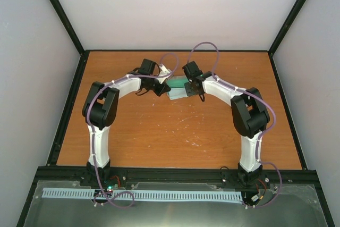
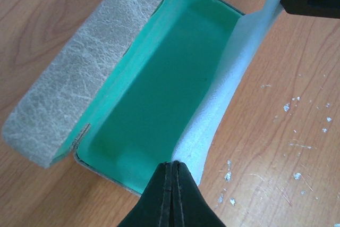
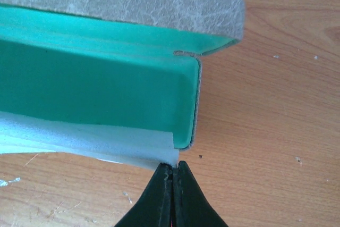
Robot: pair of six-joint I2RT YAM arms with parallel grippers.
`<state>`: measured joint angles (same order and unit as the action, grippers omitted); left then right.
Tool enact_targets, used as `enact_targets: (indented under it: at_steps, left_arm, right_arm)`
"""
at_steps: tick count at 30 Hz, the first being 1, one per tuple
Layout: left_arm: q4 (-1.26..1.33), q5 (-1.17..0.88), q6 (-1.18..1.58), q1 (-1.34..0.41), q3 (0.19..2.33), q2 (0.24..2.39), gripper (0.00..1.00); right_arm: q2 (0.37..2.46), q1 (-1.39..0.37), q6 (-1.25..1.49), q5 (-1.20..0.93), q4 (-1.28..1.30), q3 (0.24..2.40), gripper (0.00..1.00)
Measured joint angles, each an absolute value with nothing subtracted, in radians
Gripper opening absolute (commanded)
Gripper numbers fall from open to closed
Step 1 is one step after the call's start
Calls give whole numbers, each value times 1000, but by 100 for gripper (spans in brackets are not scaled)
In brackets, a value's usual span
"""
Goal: Organize the sunglasses
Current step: Place the glasses cleaning cloth in the sunglasses case.
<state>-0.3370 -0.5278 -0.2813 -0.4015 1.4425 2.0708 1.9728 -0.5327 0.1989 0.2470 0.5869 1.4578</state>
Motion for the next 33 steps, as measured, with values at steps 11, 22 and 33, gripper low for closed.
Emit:
enact_targets:
  at_steps: [11, 22, 33]
  left_arm:
    - [-348, -519, -282, -402, 1499, 2111, 0]
    - [-363, -493, -302, -402, 1584, 2166, 0]
    - [-372, -476, -305, -402, 1597, 2179, 0]
  right_arm:
    - [2006, -511, 180, 228, 583, 1486, 3]
    - [2049, -487, 162, 213, 583, 1525, 3]
    - [2098, -466, 130, 198, 579, 1596, 3]
